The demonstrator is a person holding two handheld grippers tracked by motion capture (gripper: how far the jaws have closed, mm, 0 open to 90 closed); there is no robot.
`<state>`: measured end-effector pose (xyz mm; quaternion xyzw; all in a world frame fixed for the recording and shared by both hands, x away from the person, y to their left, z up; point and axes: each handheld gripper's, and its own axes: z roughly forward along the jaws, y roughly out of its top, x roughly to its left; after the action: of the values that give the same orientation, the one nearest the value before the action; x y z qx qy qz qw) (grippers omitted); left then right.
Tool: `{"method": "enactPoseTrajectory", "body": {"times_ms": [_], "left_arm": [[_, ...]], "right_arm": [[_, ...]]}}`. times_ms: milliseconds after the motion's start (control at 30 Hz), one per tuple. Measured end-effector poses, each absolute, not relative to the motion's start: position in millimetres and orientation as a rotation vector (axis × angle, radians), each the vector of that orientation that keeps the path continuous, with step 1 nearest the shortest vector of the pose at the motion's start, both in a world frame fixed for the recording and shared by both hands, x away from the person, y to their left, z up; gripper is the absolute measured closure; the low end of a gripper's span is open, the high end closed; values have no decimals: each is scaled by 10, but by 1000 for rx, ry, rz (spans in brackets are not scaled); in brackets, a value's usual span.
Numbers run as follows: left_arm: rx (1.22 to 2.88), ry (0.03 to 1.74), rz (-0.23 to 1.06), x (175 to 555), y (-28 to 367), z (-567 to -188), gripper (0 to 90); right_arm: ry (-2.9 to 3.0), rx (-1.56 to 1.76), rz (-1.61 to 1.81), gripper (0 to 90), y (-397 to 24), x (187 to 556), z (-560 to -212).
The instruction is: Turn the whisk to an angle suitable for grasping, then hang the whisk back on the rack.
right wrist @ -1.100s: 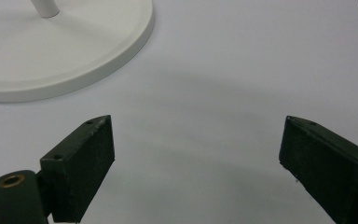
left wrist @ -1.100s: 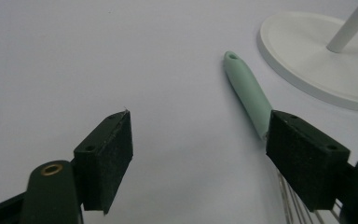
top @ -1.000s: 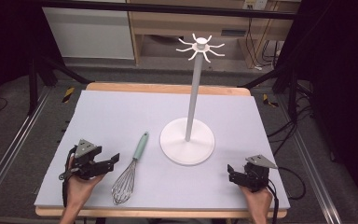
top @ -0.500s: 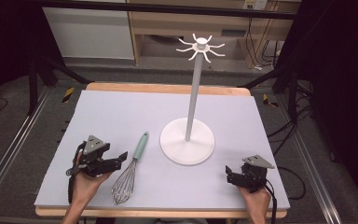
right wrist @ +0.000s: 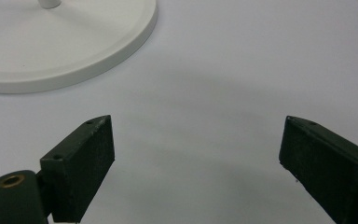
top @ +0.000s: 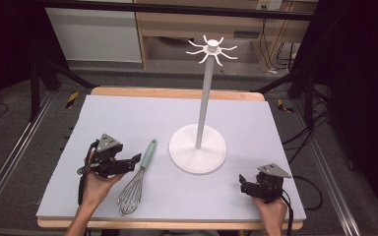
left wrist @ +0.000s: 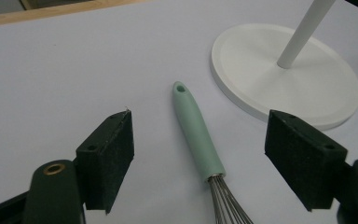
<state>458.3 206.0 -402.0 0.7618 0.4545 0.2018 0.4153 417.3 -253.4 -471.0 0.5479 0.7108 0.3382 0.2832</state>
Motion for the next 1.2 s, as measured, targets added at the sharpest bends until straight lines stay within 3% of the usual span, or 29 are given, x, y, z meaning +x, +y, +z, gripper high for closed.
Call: {"method": "enactPoseTrajectory", "body": {"times_ms": [800, 1200], "left_arm": [[2045, 1139, 466, 4815, 1771, -4110, 299], [2122, 1170, 438, 4903, 1694, -4216, 381]], "right_arm": [[1911, 1460, 907, 107, -2546, 4173, -4713], [1926, 1464, 902, 107, -2543, 4189, -4721]]}}
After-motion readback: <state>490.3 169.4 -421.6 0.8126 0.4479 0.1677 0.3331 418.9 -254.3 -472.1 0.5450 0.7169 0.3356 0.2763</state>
